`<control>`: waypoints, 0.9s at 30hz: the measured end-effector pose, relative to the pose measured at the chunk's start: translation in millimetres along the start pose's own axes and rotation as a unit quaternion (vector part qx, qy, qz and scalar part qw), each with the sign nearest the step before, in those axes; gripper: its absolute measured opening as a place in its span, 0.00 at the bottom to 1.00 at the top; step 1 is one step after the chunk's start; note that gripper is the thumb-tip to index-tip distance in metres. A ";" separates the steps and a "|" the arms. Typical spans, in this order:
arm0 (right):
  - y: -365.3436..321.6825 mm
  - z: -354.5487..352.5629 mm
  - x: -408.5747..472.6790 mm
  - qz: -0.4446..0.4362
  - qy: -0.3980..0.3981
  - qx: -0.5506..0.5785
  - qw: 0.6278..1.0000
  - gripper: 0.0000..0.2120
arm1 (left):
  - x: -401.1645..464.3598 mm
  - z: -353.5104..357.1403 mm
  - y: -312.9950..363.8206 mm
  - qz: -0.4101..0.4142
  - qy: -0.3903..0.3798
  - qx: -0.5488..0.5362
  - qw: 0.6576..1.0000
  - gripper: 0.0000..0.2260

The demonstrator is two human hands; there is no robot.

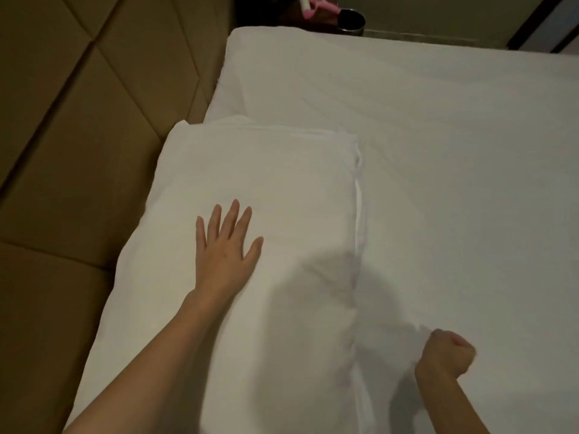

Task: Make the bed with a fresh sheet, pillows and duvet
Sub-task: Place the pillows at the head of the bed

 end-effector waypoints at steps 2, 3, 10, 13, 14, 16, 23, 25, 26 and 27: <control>-41.1 38.9 -29.9 -0.155 -0.049 0.003 0.987 0.12 | 11.7 0.2 -2.1 -0.007 0.002 0.008 1.000 0.28; -67.4 68.1 -65.6 -0.284 -0.132 -0.012 0.950 0.13 | 17.4 0.1 -2.5 -0.011 0.004 0.007 1.000 0.28; -120.0 233.5 -188.3 -0.746 -0.285 -0.289 0.527 0.27 | 44.2 3.2 -11.1 0.007 0.026 0.008 1.000 0.26; -127.2 250.4 -64.1 -0.297 -0.179 -0.431 0.833 0.34 | 40.8 9.2 -12.4 0.017 0.038 0.020 0.999 0.25; -132.0 248.6 -62.5 -0.230 -0.163 -0.405 0.870 0.32 | 39.6 12.8 -13.1 0.014 0.043 0.026 0.999 0.24; -173.9 262.0 -122.8 -0.520 -0.142 -0.309 0.784 0.28 | 38.7 20.0 -15.5 0.010 0.050 0.033 0.998 0.24; -133.6 301.9 -96.1 -0.458 -0.175 -0.357 0.795 0.27 | 23.8 20.0 -17.0 0.025 0.056 0.034 0.998 0.23; -128.7 268.8 -48.0 -0.133 -0.098 -0.251 0.954 0.27 | 11.9 19.1 -18.9 0.003 0.060 0.033 0.998 0.24; -138.9 254.2 -51.7 -0.136 -0.045 -0.248 0.958 0.25 | 6.0 19.5 -20.9 -0.010 0.060 0.031 0.998 0.24; -151.8 241.5 -72.8 -0.212 0.010 -0.270 0.939 0.25 | 0.1 20.2 -22.7 -0.022 0.058 0.029 0.998 0.24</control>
Point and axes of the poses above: each hand's wrist, its own x-axis towards the middle knuckle, its own z-axis out of the palm, y = z × x, the point moved 8 cm from there along x, towards the middle knuckle, and after that the axes turned 5 degrees about y, right-handed, at the moved point
